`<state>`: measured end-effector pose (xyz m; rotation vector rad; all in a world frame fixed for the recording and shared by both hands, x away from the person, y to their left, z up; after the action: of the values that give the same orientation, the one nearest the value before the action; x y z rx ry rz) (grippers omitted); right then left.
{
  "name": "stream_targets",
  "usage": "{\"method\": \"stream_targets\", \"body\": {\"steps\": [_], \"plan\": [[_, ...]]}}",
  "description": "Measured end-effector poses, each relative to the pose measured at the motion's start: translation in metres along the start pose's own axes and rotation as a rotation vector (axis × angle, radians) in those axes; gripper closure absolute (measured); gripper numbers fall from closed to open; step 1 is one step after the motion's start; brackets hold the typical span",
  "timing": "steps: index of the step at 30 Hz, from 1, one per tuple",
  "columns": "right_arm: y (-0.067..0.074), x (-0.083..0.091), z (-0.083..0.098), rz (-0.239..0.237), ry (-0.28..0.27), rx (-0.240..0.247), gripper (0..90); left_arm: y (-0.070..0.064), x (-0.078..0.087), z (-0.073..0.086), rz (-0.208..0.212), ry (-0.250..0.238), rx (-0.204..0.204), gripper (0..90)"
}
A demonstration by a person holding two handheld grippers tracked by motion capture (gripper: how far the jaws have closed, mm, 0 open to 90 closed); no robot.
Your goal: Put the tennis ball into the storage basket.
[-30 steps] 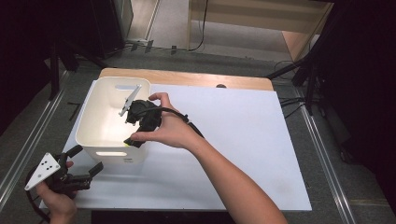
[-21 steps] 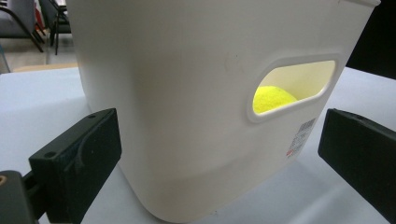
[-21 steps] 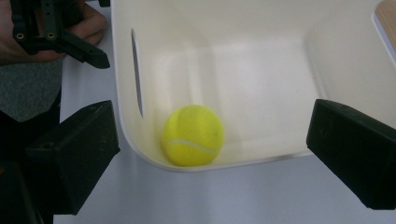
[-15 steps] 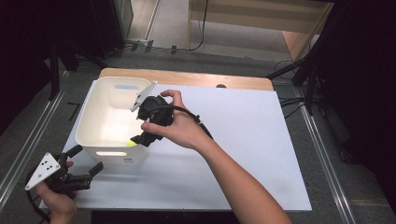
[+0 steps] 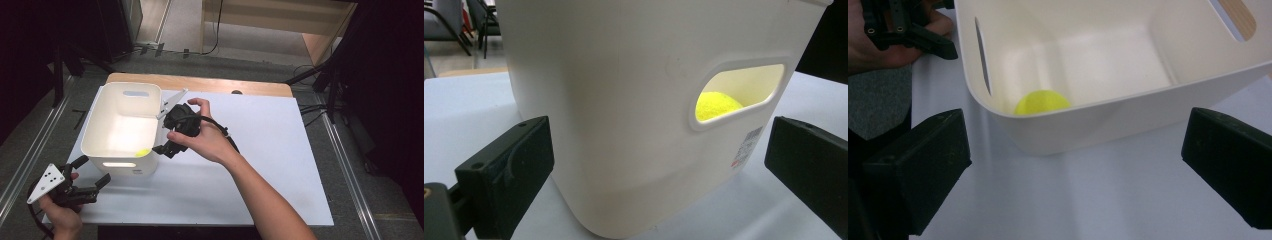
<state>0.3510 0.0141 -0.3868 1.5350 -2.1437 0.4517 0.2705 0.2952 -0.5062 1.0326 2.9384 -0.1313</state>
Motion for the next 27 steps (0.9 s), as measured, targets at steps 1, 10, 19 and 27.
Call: {"method": "stream_targets", "body": {"steps": [1,10,19,27], "plan": [[-0.001,0.002,0.001,0.004,0.004,-0.001,0.0,0.0,0.0,0.0,0.0,0.0,-0.001,0.0],[-0.005,0.015,0.018,0.02,-0.014,-0.028,0.0,-0.001,0.0,0.0,0.0,0.003,-0.002,0.0],[-0.009,0.028,0.037,0.047,-0.033,-0.053,0.0,-0.001,0.0,0.001,-0.003,0.006,-0.005,0.0],[-0.012,0.042,0.053,0.075,-0.043,-0.07,0.0,-0.001,-0.001,0.001,-0.003,0.009,-0.009,0.0]]}}
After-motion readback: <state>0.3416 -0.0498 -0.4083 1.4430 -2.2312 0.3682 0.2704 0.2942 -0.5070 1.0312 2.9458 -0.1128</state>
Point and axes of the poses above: each handheld gripper's, and its own axes: x roughly backward along the jaws, z roughly out of its underside, y roughly to its left, the point moved 5 cm from there along -x, roughly forward along the jaws, and after that the axes turned 15 degrees about -y, right-handed, at the moved point
